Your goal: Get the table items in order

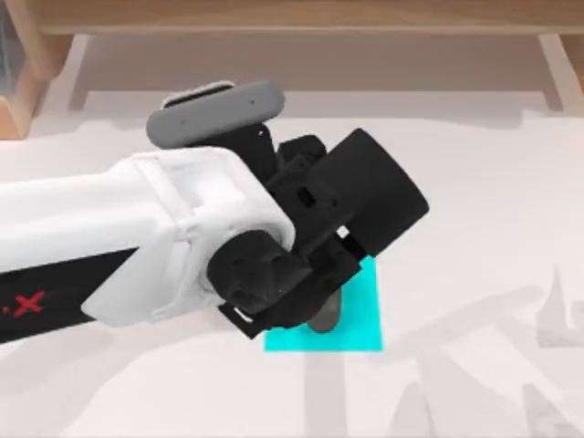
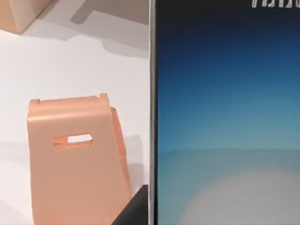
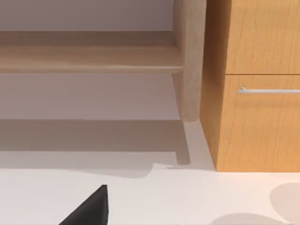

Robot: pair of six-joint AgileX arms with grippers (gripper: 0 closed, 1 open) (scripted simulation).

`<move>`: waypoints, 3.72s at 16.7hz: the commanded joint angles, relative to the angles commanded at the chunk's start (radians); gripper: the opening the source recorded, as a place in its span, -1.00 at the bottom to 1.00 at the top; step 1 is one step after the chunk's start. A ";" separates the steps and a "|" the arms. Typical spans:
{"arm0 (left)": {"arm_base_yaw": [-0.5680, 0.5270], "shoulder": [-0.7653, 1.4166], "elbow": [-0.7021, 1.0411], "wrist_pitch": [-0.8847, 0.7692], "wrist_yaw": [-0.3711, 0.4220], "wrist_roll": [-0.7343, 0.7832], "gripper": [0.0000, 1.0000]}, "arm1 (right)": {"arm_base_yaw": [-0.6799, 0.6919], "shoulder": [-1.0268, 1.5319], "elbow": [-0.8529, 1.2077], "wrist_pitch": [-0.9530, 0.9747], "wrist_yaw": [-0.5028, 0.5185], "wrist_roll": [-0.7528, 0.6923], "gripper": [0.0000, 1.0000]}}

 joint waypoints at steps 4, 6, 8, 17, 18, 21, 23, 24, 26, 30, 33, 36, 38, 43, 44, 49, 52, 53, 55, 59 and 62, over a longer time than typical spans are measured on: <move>-0.008 -0.005 0.009 0.100 0.035 0.070 -1.00 | 0.000 0.000 0.000 0.000 0.000 0.000 1.00; 0.005 -0.007 0.000 0.143 0.043 0.100 -1.00 | 0.000 0.000 0.000 0.000 0.000 0.000 1.00; 0.024 -0.007 -0.009 0.177 0.042 0.122 -1.00 | 0.000 0.000 0.000 0.000 0.000 0.000 1.00; 0.241 0.021 -0.177 0.231 -0.047 0.131 -1.00 | 0.000 0.000 0.000 0.000 0.000 0.000 1.00; 0.241 0.021 -0.177 0.231 -0.047 0.131 -1.00 | 0.000 0.000 0.000 0.000 0.000 0.000 1.00; 0.241 0.021 -0.177 0.231 -0.047 0.131 -0.70 | 0.000 0.000 0.000 0.000 0.000 0.000 1.00; 0.241 0.021 -0.177 0.231 -0.047 0.131 -0.40 | 0.000 0.000 0.000 0.000 0.000 0.000 1.00; 0.241 0.021 -0.177 0.231 -0.047 0.131 -0.25 | 0.000 0.000 0.000 0.000 0.000 0.000 1.00; 0.241 0.021 -0.177 0.231 -0.047 0.131 0.06 | 0.000 0.000 0.000 0.000 0.000 0.000 1.00; 0.241 0.021 -0.177 0.231 -0.047 0.131 0.66 | 0.000 0.000 0.000 0.000 0.000 0.000 1.00; 0.241 0.021 -0.177 0.231 -0.047 0.131 1.00 | 0.000 0.000 0.000 0.000 0.000 0.000 1.00; 0.241 0.021 -0.177 0.231 -0.047 0.131 1.00 | 0.000 0.000 0.000 0.000 0.000 0.000 1.00; 0.241 0.021 -0.177 0.231 -0.047 0.131 1.00 | 0.000 0.000 0.000 0.000 0.000 0.000 1.00; 0.232 0.015 -0.180 0.216 -0.051 0.115 1.00 | 0.000 0.000 0.000 0.000 0.000 0.000 1.00; 0.222 0.009 -0.186 0.199 -0.055 0.097 1.00 | 0.000 0.000 0.000 0.000 0.000 0.000 1.00; 0.175 -0.026 -0.211 0.111 -0.074 0.009 1.00 | 0.000 0.000 0.000 0.000 0.000 0.000 1.00; 0.165 -0.035 -0.217 0.092 -0.078 -0.011 1.00 | 0.000 0.000 0.000 0.000 0.000 0.000 1.00; 0.165 -0.035 -0.217 0.092 -0.078 -0.011 1.00 | 0.000 0.000 0.000 0.000 0.000 0.000 1.00; 0.170 -0.030 -0.213 0.094 -0.076 -0.009 1.00 | 0.000 0.000 0.000 0.000 0.000 0.000 1.00; 0.194 -0.134 -0.291 0.137 -0.018 0.060 1.00 | 0.000 0.000 0.000 0.000 0.000 0.000 1.00; 0.261 -0.313 -0.417 0.208 0.073 0.175 1.00 | 0.000 0.000 0.000 0.000 0.000 0.000 1.00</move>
